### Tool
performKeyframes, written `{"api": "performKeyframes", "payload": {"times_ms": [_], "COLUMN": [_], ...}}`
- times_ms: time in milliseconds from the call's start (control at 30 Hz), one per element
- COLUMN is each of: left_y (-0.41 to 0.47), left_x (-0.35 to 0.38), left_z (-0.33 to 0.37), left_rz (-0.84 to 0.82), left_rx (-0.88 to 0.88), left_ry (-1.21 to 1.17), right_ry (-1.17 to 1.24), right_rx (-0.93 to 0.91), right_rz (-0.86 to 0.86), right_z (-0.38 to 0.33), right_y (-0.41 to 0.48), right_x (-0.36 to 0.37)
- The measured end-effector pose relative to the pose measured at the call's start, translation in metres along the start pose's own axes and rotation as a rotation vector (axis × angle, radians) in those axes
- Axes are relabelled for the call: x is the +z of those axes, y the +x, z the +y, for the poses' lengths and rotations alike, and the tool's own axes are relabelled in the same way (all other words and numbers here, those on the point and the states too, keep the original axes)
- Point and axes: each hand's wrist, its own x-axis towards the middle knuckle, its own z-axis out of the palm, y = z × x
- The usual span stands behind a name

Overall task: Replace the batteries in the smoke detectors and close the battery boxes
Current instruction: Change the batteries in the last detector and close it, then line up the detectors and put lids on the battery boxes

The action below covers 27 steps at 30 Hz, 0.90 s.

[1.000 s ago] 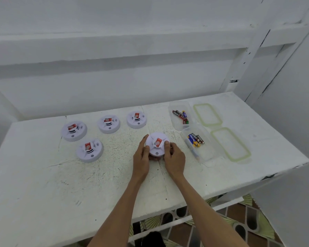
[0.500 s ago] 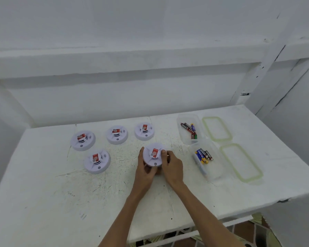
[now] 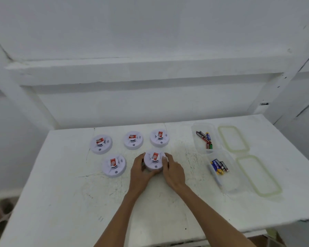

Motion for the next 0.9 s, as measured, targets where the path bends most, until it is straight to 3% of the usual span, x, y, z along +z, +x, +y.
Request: {"api": "performKeyframes", "payload": {"times_ms": [433,667,900], "left_y": [-0.003,-0.007,-0.004], "left_x": [0.006,0.019,0.061], "left_z": [0.002,0.011,0.034], "left_rz": [0.037,0.075,0.131], "left_rx": [-0.020,-0.047,-0.048], "left_ry": [0.129,0.160,0.244], "right_ry": [-0.075,0.006,-0.052], "right_rx": [0.027,-0.027,-0.166], "right_rz": [-0.193,-0.357,-0.369], "right_z": [-0.003,0.009,0.030], "right_y": [0.007,0.024,0.064], "right_x": [-0.013,-0.027,-0.077]}}
